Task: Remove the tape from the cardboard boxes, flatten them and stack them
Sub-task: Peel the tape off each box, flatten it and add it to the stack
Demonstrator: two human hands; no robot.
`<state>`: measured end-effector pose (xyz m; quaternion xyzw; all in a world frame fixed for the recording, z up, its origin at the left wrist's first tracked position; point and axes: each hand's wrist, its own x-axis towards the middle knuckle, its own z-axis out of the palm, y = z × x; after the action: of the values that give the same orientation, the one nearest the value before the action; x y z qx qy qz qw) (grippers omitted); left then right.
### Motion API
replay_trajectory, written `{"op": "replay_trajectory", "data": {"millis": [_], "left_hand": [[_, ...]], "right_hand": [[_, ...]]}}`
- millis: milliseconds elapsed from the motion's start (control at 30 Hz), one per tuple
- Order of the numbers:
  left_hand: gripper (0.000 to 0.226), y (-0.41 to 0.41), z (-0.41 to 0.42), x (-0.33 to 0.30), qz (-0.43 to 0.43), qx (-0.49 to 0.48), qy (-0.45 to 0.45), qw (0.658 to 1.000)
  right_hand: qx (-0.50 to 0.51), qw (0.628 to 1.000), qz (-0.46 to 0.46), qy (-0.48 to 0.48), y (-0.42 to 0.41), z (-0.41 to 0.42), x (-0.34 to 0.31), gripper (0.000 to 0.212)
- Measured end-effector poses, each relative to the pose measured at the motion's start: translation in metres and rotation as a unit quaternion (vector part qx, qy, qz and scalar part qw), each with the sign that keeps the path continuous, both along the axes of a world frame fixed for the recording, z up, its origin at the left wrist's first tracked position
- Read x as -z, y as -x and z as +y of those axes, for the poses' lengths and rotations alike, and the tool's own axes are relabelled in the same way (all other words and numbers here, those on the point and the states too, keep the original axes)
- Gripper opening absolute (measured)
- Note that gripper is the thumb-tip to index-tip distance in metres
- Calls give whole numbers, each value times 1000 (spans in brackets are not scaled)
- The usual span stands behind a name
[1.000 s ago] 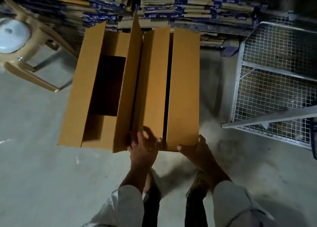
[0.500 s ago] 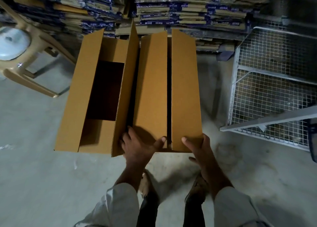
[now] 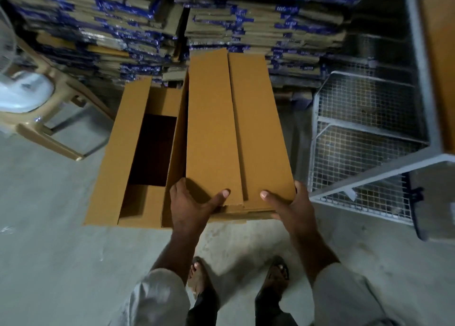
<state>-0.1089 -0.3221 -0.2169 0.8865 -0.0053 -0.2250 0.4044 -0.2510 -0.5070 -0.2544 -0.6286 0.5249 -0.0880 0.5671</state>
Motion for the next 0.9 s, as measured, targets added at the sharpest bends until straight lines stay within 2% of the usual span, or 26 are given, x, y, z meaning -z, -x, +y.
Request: {"op": "replay_trajectory", "data": {"millis": [167,333,500,567,633,767,900], "left_hand": [[121,16,-40,-82,-79,16,25,996],[111,46,-97,-152,-156,24,99,982],[104,68,-161,-195,-206,63,163,963],[105,79,-186,-209,-210,85,188,956],[108,91,-210,-221,-202,109,213,950],[112,119,-255,-243,-204,161,234,937],[102,154,-293,-266,-209,215,236,925]], "right_hand": [[10,997,-71,31,19,-36,-88,116],[18,989,-126,81,55,-86,-166,111],[47,975,-159,146,100,-132,-234,122],[72,968,-160,178,119,-150,-255,111],[99,964,-146,199,139,-166,-271,92],[152,955,-82,243,180,-191,-298,94],[191,940,-44,278,229,-216,-317,72]]}}
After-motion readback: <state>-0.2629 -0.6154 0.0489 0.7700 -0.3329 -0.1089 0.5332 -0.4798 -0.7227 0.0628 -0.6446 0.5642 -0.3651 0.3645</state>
